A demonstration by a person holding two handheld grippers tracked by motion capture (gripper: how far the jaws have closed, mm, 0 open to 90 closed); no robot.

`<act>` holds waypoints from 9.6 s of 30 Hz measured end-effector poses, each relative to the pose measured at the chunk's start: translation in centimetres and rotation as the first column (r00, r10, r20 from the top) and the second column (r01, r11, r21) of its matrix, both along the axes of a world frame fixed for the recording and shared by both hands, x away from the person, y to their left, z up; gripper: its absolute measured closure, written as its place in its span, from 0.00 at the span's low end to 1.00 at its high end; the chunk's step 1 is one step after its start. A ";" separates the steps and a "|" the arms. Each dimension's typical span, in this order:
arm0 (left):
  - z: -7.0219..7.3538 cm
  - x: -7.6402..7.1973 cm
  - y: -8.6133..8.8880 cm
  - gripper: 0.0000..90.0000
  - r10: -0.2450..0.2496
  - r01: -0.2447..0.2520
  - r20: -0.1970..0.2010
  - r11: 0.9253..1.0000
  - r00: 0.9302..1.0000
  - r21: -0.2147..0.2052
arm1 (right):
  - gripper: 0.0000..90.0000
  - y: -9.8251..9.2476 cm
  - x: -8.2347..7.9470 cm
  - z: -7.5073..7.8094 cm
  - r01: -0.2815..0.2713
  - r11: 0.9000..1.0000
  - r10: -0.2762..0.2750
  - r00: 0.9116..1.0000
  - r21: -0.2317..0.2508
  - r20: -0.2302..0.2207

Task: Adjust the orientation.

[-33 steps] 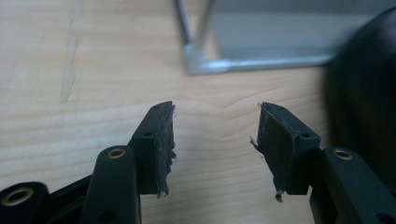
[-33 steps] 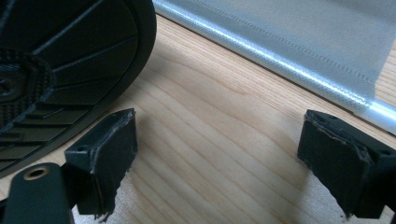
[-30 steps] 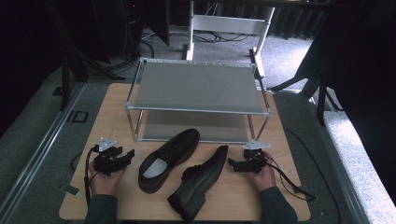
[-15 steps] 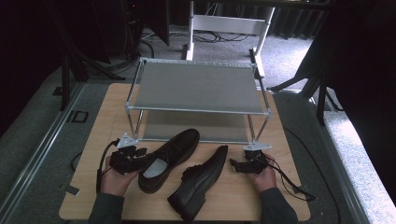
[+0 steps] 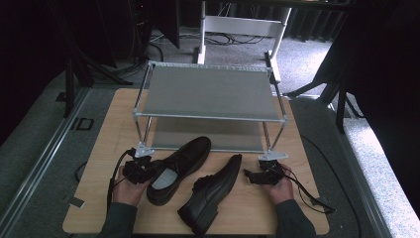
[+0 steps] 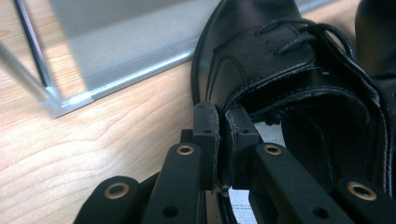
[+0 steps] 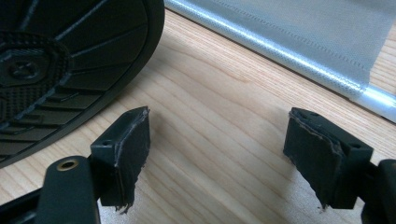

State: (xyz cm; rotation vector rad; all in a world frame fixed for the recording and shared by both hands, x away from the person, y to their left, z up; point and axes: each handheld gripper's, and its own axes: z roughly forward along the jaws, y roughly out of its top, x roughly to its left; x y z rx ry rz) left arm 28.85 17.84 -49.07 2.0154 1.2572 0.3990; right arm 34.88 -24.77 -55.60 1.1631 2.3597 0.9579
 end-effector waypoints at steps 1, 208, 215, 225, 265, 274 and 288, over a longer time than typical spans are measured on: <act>-0.1 -0.2 0.2 0.95 0.013 -0.013 0.000 1.000 1.000 -0.007 | 0.25 0.0 0.0 0.0 -0.002 1.000 0.002 1.000 -0.001 0.001; 4.9 -6.7 -1.2 0.50 0.084 -0.075 0.207 0.996 0.975 -0.050 | 0.44 7.3 -5.5 4.7 -0.248 0.967 0.246 0.969 0.062 0.035; 3.8 -5.6 1.9 0.52 0.164 -0.171 0.218 0.985 0.962 0.014 | 0.43 8.3 -5.3 4.5 -0.260 0.965 0.259 0.965 0.038 0.029; -0.2 -4.0 4.8 0.53 0.202 -0.211 0.153 0.977 0.967 0.041 | 0.43 9.0 -5.3 3.0 -0.268 0.963 0.268 0.963 0.003 -0.002; -5.0 -3.4 5.0 0.69 0.054 -0.053 -0.042 0.998 0.998 0.044 | 0.44 10.8 -3.9 1.5 -0.304 0.953 0.303 0.951 -0.006 -0.066; -5.1 -2.8 4.0 0.72 0.046 -0.044 -0.047 0.998 0.998 0.044 | 0.51 11.9 -3.5 1.5 -0.314 0.949 0.313 0.947 0.007 -0.072; -4.1 -2.8 4.4 0.64 0.081 -0.081 -0.021 0.996 0.996 0.024 | 0.66 12.4 -3.8 1.7 -0.360 0.932 0.361 0.927 0.029 -0.102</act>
